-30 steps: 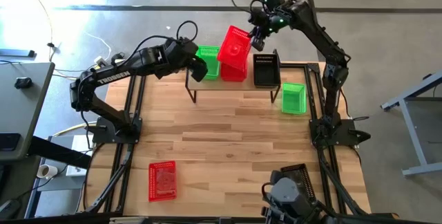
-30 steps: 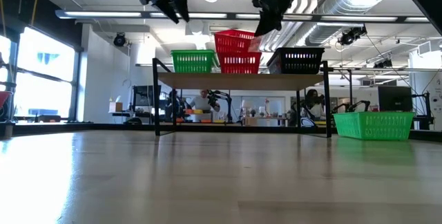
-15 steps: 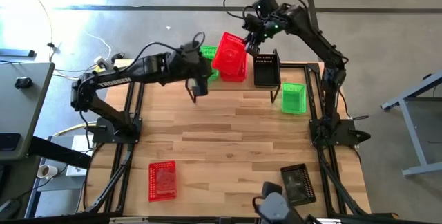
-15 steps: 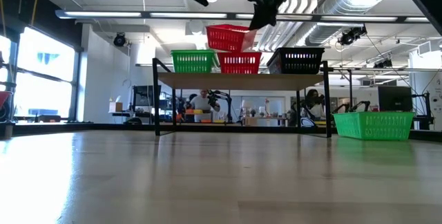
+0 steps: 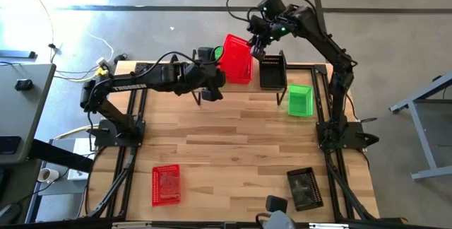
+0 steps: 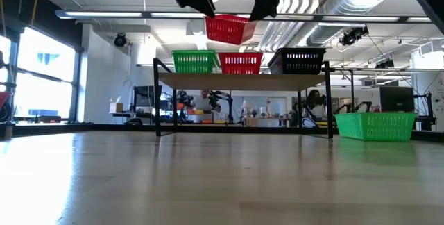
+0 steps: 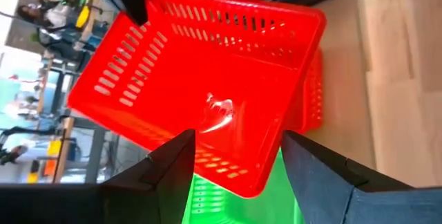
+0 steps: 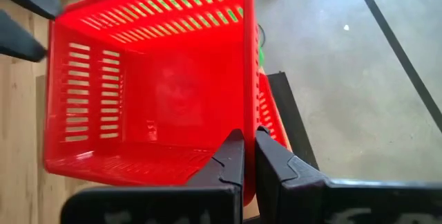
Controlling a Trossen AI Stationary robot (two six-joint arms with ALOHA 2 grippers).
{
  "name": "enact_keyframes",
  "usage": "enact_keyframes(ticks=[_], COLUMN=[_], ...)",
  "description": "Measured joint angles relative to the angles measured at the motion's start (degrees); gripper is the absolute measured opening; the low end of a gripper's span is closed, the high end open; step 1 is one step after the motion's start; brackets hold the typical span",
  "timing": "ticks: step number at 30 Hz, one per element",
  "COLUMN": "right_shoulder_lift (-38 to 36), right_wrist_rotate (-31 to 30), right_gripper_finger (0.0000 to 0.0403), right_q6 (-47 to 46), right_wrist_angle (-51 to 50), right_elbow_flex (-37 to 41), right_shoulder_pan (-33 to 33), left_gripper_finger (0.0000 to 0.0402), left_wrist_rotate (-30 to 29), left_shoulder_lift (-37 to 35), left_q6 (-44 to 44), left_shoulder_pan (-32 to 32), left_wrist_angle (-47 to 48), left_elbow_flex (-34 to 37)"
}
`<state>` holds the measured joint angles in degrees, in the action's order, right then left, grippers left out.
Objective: Stack baskets on shelf by color
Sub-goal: Stack the top red bin on top of the red bin on the shelf
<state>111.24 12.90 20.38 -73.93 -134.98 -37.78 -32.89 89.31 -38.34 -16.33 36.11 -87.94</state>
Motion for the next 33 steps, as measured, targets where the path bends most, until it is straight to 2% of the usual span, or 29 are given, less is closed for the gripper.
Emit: enact_keyframes(ticks=[5, 10, 22, 26, 33], right_shoulder_lift=[0.0, 0.02, -0.33, -0.33, -0.33], right_wrist_rotate=[-0.51, -0.62, 1.17, 1.39, 1.65], right_gripper_finger=[0.0, 0.0, 0.0, 0.0, 0.0], right_q6=[-0.43, -2.48, -5.01, -5.22, -6.6], right_wrist_angle=[0.36, 1.04, 0.87, 0.7, 0.5], right_elbow_flex=[0.04, 0.04, 0.04, 0.04, 0.04], right_shoulder_pan=[1.42, 1.57, 1.9, 2.1, 2.34], left_gripper_finger=[0.0204, 0.0204, 0.0195, 0.0152, 0.0022], left_wrist_rotate=[4.34, 6.09, 6.39, 5.03, 5.58], left_shoulder_lift=[0.0, -0.01, -0.01, -0.01, -0.01], left_q6=[0.1, 0.19, 0.45, -0.36, -1.59], left_shoulder_pan=[0.01, -0.01, -0.27, -0.29, -0.52], left_wrist_angle=[-0.01, 1.13, 6.13, 6.15, 6.46], left_elbow_flex=[0.0, 0.0, 0.0, 0.0, 0.0])
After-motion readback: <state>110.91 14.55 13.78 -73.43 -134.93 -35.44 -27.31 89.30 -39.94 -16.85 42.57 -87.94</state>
